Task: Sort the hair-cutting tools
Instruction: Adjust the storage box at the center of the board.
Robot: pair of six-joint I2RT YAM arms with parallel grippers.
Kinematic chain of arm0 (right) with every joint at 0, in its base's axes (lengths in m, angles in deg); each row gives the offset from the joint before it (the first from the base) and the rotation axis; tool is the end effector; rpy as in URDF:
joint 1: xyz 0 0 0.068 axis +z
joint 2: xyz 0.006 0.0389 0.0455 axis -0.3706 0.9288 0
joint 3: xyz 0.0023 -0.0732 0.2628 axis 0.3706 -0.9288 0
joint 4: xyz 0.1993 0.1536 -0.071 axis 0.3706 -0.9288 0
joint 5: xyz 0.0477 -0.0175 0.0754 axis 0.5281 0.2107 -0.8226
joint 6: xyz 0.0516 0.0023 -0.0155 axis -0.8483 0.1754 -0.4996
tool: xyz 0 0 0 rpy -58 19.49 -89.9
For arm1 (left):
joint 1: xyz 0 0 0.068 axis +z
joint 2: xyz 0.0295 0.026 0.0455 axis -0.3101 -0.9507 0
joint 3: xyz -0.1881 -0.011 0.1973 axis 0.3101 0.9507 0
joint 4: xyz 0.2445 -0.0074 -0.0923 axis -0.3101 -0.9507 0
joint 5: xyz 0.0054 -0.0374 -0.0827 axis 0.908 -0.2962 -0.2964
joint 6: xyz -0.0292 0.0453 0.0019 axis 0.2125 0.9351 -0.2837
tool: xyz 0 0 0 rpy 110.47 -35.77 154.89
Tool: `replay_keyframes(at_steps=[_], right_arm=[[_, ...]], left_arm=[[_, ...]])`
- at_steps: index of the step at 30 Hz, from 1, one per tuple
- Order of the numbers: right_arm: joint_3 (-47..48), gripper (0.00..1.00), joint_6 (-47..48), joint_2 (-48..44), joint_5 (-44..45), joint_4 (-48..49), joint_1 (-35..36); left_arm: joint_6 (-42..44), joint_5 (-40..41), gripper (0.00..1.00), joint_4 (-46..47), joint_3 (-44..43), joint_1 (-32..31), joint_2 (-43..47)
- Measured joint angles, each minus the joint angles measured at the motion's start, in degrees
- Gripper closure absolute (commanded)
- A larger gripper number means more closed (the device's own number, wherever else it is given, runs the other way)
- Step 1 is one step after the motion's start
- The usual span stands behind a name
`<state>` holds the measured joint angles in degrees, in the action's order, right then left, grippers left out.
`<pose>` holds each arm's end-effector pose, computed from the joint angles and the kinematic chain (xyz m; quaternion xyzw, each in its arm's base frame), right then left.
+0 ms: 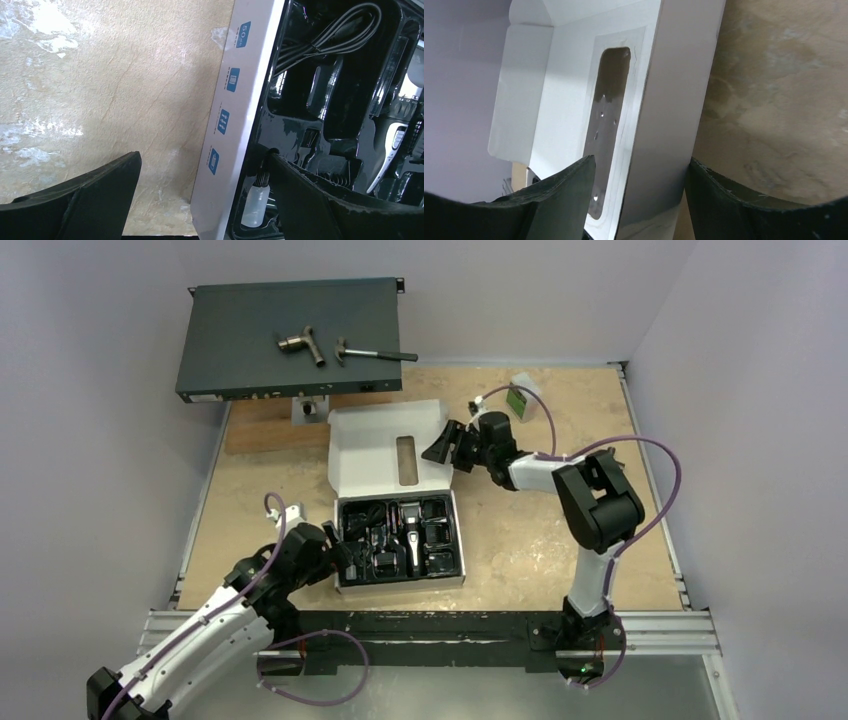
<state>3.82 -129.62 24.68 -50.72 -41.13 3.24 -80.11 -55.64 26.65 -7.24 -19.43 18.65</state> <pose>0.3595 0.1824 0.1611 0.0397 0.8432 0.4246 0.3273 0.0894 -0.0554 0.1756 -0.2324 0.9143 -0.1336 0.3035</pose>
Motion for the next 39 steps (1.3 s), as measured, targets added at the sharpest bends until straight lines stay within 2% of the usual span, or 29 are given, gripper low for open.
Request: replay_keyframes(at_steps=[9,20,25,31,39], right_arm=[[2.97,0.38,7.41,-2.05,1.88,-0.42,6.97],[2.95,0.38,12.13,-3.76,3.34,-0.61,8.72],[2.03,0.50,12.22,-4.13,5.33,-0.57,8.81],[-4.07,0.67,11.80,-9.55,11.85,-1.01,8.76],[-9.20,0.85,10.88,-16.41,20.31,-7.76,8.70]], left_arm=[[-0.11,-0.20,0.01,-1.11,0.00,0.00,-0.46],[-1.92,-0.15,0.01,-1.03,-0.09,0.00,-2.45],[-1.88,-0.20,0.03,-0.90,-1.36,0.00,-5.40],[-1.77,-0.37,0.06,1.05,-1.68,0.00,-7.13],[0.74,-1.22,0.06,5.11,-2.71,0.09,-12.28]])
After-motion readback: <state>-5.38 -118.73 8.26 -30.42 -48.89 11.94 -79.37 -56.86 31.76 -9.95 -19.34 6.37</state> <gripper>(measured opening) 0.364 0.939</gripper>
